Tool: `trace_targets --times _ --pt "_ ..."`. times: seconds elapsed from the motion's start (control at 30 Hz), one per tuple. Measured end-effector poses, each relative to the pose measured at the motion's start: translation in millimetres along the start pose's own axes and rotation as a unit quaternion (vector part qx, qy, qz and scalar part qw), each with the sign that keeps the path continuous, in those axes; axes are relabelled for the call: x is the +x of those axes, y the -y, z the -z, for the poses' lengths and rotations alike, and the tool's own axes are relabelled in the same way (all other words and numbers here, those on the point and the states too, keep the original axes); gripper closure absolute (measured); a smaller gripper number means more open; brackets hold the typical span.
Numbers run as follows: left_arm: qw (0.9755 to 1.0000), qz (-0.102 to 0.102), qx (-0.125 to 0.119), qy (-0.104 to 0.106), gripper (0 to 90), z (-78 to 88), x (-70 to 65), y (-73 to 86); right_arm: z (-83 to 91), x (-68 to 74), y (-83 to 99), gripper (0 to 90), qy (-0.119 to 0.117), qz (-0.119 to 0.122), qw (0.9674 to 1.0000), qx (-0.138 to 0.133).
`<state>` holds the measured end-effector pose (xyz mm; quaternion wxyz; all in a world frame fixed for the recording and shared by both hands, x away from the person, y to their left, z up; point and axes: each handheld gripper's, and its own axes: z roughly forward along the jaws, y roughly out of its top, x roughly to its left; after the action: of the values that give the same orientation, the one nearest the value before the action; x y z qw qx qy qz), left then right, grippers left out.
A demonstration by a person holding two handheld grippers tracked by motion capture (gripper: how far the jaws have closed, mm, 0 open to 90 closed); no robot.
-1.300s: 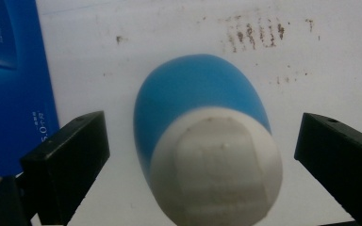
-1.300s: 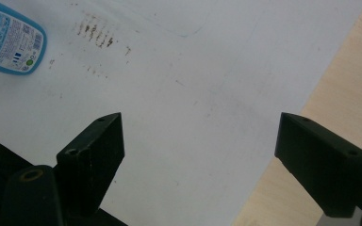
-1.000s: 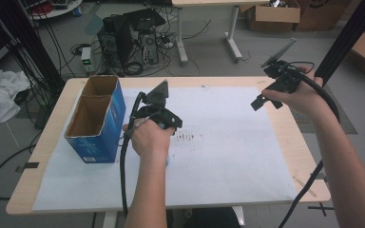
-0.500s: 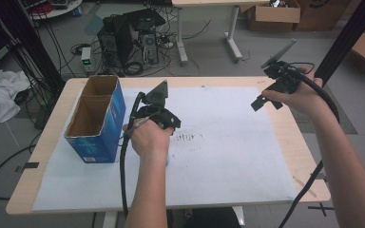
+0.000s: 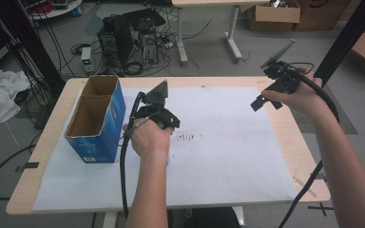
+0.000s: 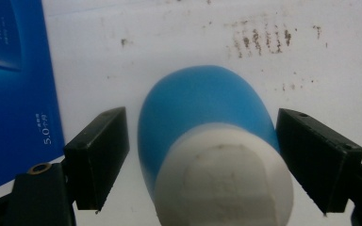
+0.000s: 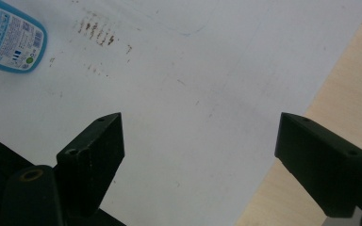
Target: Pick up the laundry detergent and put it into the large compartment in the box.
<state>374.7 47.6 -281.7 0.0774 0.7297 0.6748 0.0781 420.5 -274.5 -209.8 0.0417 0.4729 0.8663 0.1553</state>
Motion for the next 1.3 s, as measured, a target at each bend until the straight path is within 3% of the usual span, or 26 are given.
trace_targets --times 0.83,1.0,1.17,1.3 --pt "1.0000 -0.007 0.005 0.002 34.4 -3.2 -1.3 -2.4 -4.1 -6.3 3.3 16.3 -0.007 -0.003 1.0000 0.000" --pt "0.9998 -0.006 0.017 0.006 34.7 -2.8 -0.1 -4.9 -5.0 -7.3 4.1 16.3 -0.008 -0.005 1.0000 0.000" --pt "0.9985 -0.015 0.053 0.002 35.1 -2.9 0.2 -12.5 -6.3 -8.2 5.0 16.3 -0.009 -0.004 1.0000 0.001" --pt "0.9985 -0.030 0.047 0.002 35.5 -2.7 -1.2 -12.4 -7.2 -8.6 5.3 16.3 -0.009 -0.005 0.9999 0.002"
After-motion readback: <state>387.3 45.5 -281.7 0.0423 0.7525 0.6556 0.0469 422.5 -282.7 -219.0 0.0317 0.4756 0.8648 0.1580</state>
